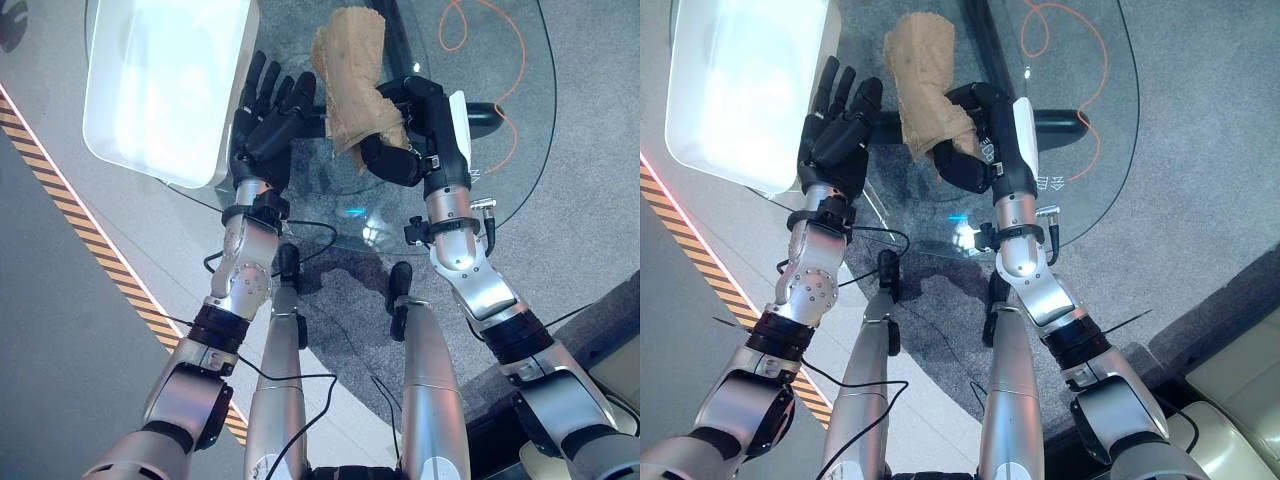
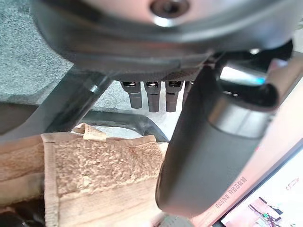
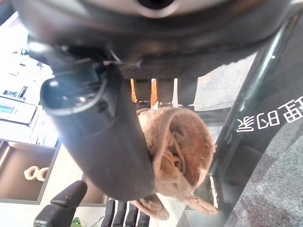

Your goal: Wipe the table with a cloth and put it in the basket.

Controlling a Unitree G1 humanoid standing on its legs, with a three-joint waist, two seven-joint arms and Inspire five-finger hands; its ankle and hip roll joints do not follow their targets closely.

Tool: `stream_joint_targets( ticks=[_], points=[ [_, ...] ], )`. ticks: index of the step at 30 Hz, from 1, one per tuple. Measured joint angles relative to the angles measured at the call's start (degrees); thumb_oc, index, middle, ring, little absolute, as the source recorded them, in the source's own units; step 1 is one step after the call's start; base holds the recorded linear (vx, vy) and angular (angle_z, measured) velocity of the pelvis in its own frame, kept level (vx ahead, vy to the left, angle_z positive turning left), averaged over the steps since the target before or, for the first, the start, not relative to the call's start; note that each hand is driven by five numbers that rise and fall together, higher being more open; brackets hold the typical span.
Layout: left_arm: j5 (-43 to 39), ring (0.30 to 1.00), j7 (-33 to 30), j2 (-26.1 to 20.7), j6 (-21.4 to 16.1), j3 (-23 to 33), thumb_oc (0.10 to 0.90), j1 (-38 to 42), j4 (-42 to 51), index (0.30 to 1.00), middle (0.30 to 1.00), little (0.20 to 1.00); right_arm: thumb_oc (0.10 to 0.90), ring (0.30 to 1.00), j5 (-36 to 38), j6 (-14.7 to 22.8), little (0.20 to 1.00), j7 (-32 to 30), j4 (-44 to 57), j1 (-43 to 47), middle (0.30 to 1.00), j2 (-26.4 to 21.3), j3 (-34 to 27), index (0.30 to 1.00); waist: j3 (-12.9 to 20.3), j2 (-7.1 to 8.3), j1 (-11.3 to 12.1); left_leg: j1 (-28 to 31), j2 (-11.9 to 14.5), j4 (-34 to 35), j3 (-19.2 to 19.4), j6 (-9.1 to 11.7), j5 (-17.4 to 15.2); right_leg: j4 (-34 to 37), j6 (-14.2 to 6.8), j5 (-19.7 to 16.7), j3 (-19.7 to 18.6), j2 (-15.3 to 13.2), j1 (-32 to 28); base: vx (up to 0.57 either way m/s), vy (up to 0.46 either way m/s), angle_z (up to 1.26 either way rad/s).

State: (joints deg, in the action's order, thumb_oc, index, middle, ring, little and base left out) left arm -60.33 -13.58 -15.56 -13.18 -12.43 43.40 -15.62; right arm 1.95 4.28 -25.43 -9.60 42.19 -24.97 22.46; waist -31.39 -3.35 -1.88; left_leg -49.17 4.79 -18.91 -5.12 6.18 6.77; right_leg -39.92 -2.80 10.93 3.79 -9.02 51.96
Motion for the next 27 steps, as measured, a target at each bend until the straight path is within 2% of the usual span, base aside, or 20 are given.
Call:
stream_joint_targets(
  ticks=[27],
  points=[
    [-0.02, 0.9, 3.42, -0.06, 2.8, -0.21, 0.8, 0.04, -0.01, 0.9, 0.9, 0.9, 0.1, 0.3, 0.22, -0.01, 0.2, 5.23, 0.0, 0.47, 0.3, 0.09, 0.48, 0.3, 0.0, 0.0, 0.06, 0.0, -0.02, 0.11, 0.01, 0.06, 0.04, 0.03, 0.0, 0.0, -0.02, -0.01, 0.07, 0.0, 0.0, 0.0]
  ],
)
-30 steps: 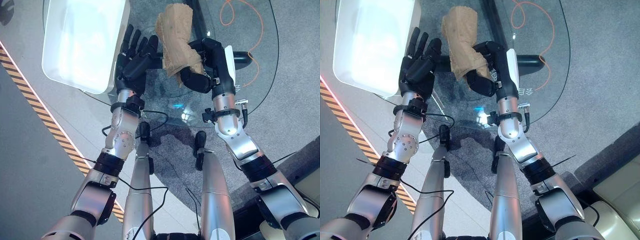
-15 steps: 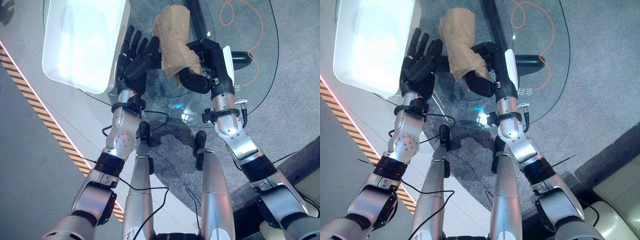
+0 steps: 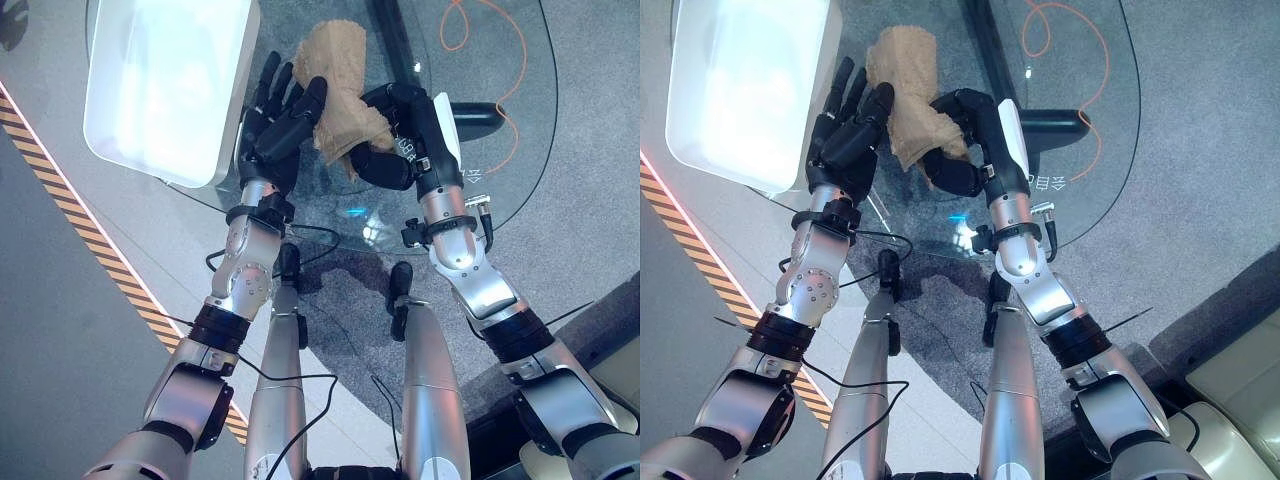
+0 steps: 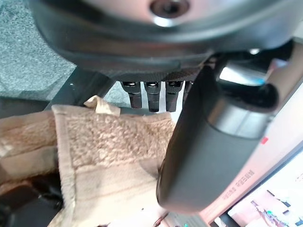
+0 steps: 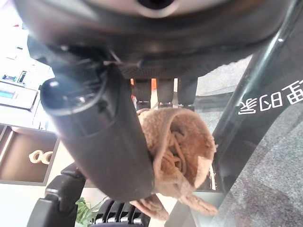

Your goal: Wipe the table with a cloth and put it in the basket.

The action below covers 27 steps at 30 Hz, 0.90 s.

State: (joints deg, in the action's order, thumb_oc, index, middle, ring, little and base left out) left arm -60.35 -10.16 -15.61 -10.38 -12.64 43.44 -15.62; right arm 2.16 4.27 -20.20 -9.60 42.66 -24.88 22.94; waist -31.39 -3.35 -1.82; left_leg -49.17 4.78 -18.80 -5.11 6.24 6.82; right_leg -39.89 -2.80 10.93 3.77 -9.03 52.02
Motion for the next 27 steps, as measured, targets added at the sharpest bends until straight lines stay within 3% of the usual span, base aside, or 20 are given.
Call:
stream_joint_targets(
  ticks=[27],
  points=[
    [0.03, 0.9, 0.69, -1.61, 0.89, 0.14, 0.8, 0.3, -0.16, 0.9, 0.9, 0.9, 0.1, 0.3, 0.21, -0.1, 0.2, 5.12, -0.01, 2.91, 0.3, -2.47, 1.78, 0.3, 0.0, 0.0, 0.12, 0.0, -0.01, -0.02, -0.01, 0.15, 0.11, -0.19, -0.01, 0.01, -0.02, -0.03, 0.13, 0.0, 0.0, 0.0]
  ],
)
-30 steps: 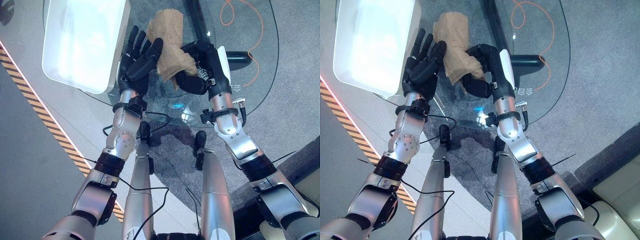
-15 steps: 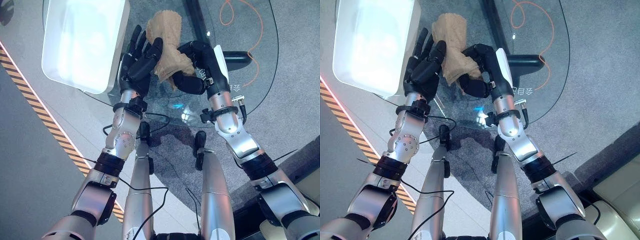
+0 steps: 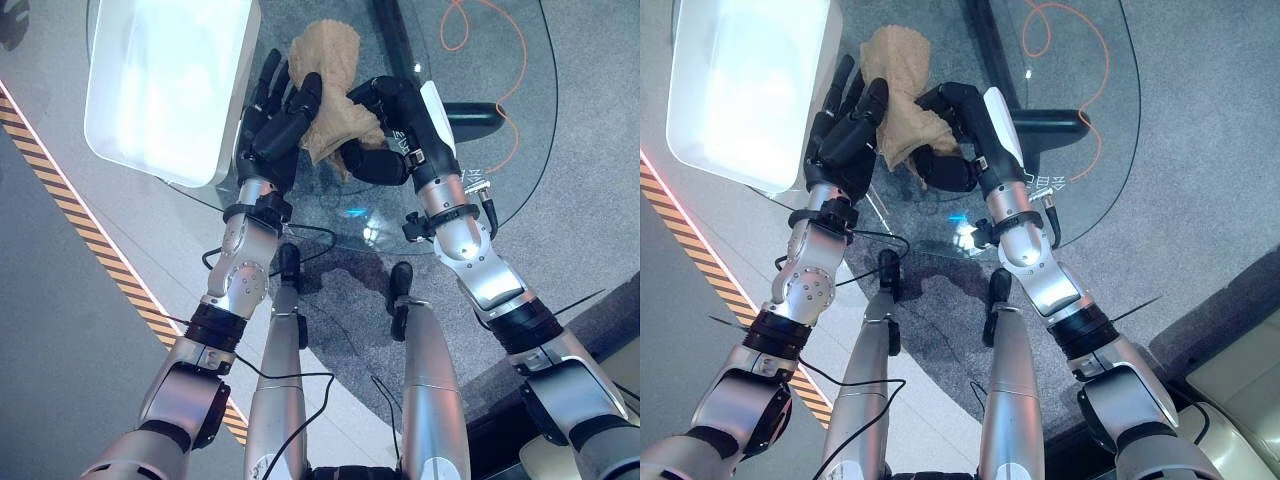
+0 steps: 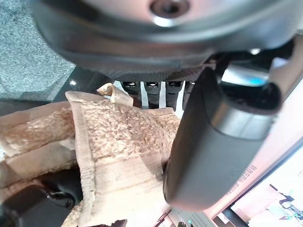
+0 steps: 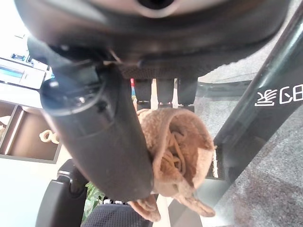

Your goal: Wipe the table with a cloth and put it in the basket.

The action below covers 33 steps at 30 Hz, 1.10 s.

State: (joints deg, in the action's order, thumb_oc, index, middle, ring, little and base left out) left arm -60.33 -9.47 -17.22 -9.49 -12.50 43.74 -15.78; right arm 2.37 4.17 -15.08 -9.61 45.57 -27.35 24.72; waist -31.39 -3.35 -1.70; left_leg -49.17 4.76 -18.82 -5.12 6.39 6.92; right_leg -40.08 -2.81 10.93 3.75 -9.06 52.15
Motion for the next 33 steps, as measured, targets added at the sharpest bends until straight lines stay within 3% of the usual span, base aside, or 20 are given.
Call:
stream_joint_targets(
  ticks=[5, 6, 7, 8, 9, 33],
  points=[
    [0.0, 0.9, 0.23, -0.03, 0.02, -0.06, 0.8, 0.2, -0.02, 0.9, 0.9, 0.9, 0.1, 0.3, 0.04, 0.0, 0.2, 0.0, 0.0, 0.0, 0.3, 0.01, -0.01, 0.3, 0.0, 0.0, 0.03, 0.0, -0.01, 0.03, 0.01, 0.01, 0.0, 0.06, 0.0, 0.0, -0.02, 0.0, 0.0, 0.0, 0.0, 0.0],
    [-0.01, 0.862, 0.31, -0.03, 0.02, -0.1, 0.756, 0.26, -0.1, 0.862, 0.862, 0.856, 0.1, 0.3, 0.04, 0.0, 0.2, 0.0, 0.0, 0.0, 0.3, 0.01, -0.02, 0.3, 0.0, 0.0, 0.04, -0.01, -0.01, 0.03, 0.01, 0.01, 0.0, 0.06, -0.01, 0.0, -0.01, -0.01, 0.0, 0.0, 0.0, 0.0],
    [-0.01, 0.575, 0.82, -0.03, 0.02, -0.08, 0.421, 0.39, -0.42, 0.575, 0.575, 0.521, 0.1, 0.3, 0.04, 0.0, 0.2, 0.0, 0.0, 0.0, 0.3, 0.01, -0.02, 0.3, 0.0, 0.0, 0.05, -0.01, -0.01, 0.05, 0.01, 0.01, 0.0, 0.07, -0.01, 0.0, -0.01, 0.0, 0.0, 0.0, 0.0, 0.0],
    [-0.01, 0.479, 1.35, -0.03, 0.02, -0.07, 0.309, 0.58, -0.83, 0.479, 0.479, 0.409, 0.1, 0.3, 0.04, 0.0, 0.2, 0.0, 0.0, 0.0, 0.3, 0.01, -0.02, 0.3, 0.0, 0.0, 0.05, -0.01, -0.01, 0.05, 0.01, 0.01, 0.01, 0.07, -0.01, 0.0, -0.01, 0.0, 0.0, 0.0, 0.0, 0.0],
    [-0.01, 0.3, 1.61, -0.04, 0.02, -0.08, 0.1, 0.82, -1.22, 0.3, 0.3, 0.2, 0.1, 0.3, 0.04, -0.01, 0.2, 0.0, 0.0, 0.0, 0.3, 0.01, -0.02, 0.3, 0.0, 0.0, 0.04, -0.01, -0.01, 0.05, 0.01, 0.01, 0.01, 0.06, -0.01, 0.0, -0.01, 0.0, 0.01, 0.0, 0.0, 0.0],
    [-0.13, 0.3, 1.94, -1.41, 0.82, 0.24, 0.1, 1.76, -3.53, 0.3, 0.3, 0.2, 0.1, 0.3, 0.05, 0.02, 0.2, 1.24, 1.1, 0.11, 0.3, 0.09, 1.89, 0.3, 0.0, 0.0, -0.15, -0.65, -0.05, -0.18, 0.01, 0.02, 0.02, -0.61, -0.02, 0.0, -0.05, -0.05, 0.73, 0.0, 0.0, 0.0]
  ],
)
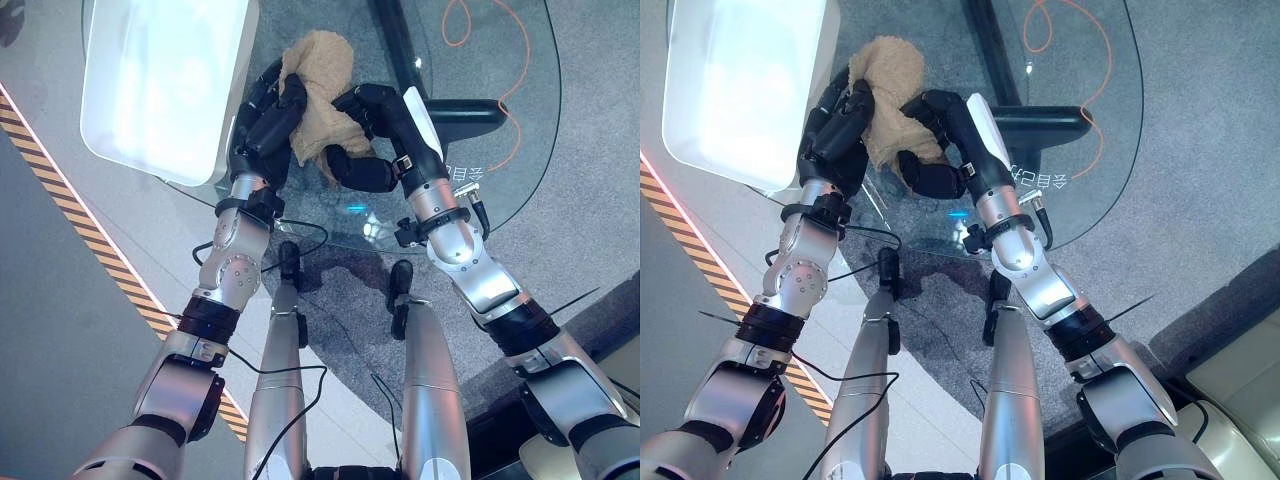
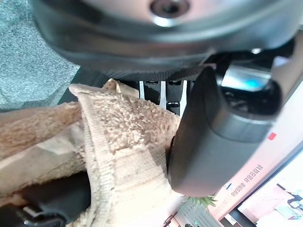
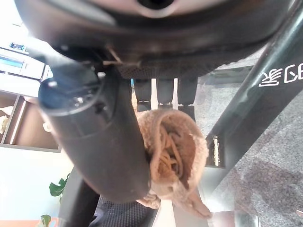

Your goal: Wipe the table with a cloth and put it in the basket.

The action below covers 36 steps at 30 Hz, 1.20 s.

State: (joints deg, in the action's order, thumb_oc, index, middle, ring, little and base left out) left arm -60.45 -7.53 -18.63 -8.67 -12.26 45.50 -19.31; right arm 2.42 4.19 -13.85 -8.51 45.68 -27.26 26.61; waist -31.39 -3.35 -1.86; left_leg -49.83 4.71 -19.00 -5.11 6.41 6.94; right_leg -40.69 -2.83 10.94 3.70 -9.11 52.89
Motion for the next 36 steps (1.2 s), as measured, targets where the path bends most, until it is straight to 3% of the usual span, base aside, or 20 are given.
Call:
stream_joint_targets(
  ticks=[7, 8, 9, 10, 24, 36],
  points=[
    [-0.01, 0.3, 0.12, 0.01, -0.03, -0.02, 0.1, 0.0, 0.0, 0.3, 0.3, 0.2, 0.1, 0.3, 0.0, 0.0, 0.2, -0.01, 0.0, 0.0, 0.3, -0.01, -0.07, 0.3, 0.0, 0.0, -0.09, 0.0, 0.01, 0.01, -0.03, 0.01, 0.02, -0.04, 0.0, 0.0, -0.06, 0.02, 0.21, 0.0, 0.0, 0.0],
    [-0.01, 0.3, 0.12, 0.01, -0.04, -0.02, 0.1, 0.0, 0.0, 0.3, 0.3, 0.2, 0.262, 0.439, 0.01, 0.0, 0.362, -0.01, 0.0, 0.0, 0.439, 0.0, -0.07, 0.439, 0.0, 0.0, -0.08, 0.0, 0.01, 0.01, -0.03, 0.01, 0.02, -0.04, 0.0, 0.0, -0.07, 0.02, 0.21, 0.0, 0.0, 0.0],
    [-0.01, 0.3, 0.12, 0.01, -0.05, -0.02, 0.1, 0.0, 0.0, 0.3, 0.3, 0.2, 0.745, 0.853, 0.01, 0.0, 0.845, 0.0, 0.0, 0.0, 0.853, 0.0, -0.06, 0.853, 0.0, 0.0, -0.08, 0.0, 0.0, 0.02, -0.03, 0.01, 0.02, -0.03, 0.0, 0.0, -0.07, 0.01, 0.21, 0.0, 0.0, 0.0],
    [-0.01, 0.3, 0.12, 0.01, -0.07, -0.02, 0.1, 0.0, -0.01, 0.3, 0.3, 0.2, 0.8, 0.9, 0.03, 0.0, 0.9, -0.01, 0.0, 0.0, 0.9, 0.0, -0.06, 0.9, 0.0, 0.0, -0.08, -0.01, 0.0, 0.02, -0.02, 0.02, 0.02, -0.02, 0.0, 0.0, -0.07, 0.01, 0.21, 0.0, 0.0, 0.0],
    [0.05, 0.3, -0.49, 0.39, -3.42, 0.37, 0.1, 0.0, -0.1, 0.3, 0.3, 0.2, 0.8, 0.9, 0.36, 0.07, 0.9, -0.05, 0.98, 0.61, 0.9, 0.19, 0.41, 0.9, 0.0, 0.01, -0.07, -0.15, -0.01, 0.0, -0.03, 0.05, 0.04, -0.13, 0.0, -0.01, -0.06, 0.02, 0.25, 0.0, 0.0, 0.0],
    [2.89, 0.3, -7.18, 3.97, -11.1, 0.31, 0.1, -0.01, -0.09, 0.3, 0.3, 0.2, 0.8, 0.9, 0.24, 0.18, 0.9, -0.07, 1.1, 1.2, 0.9, 1.43, 0.4, 0.9, 0.02, 0.03, 0.02, -0.15, 0.0, -0.03, -0.07, 0.07, 0.06, -0.16, 0.0, -0.01, -0.07, 0.05, 0.26, 0.0, 0.0, 0.0]
  ],
)
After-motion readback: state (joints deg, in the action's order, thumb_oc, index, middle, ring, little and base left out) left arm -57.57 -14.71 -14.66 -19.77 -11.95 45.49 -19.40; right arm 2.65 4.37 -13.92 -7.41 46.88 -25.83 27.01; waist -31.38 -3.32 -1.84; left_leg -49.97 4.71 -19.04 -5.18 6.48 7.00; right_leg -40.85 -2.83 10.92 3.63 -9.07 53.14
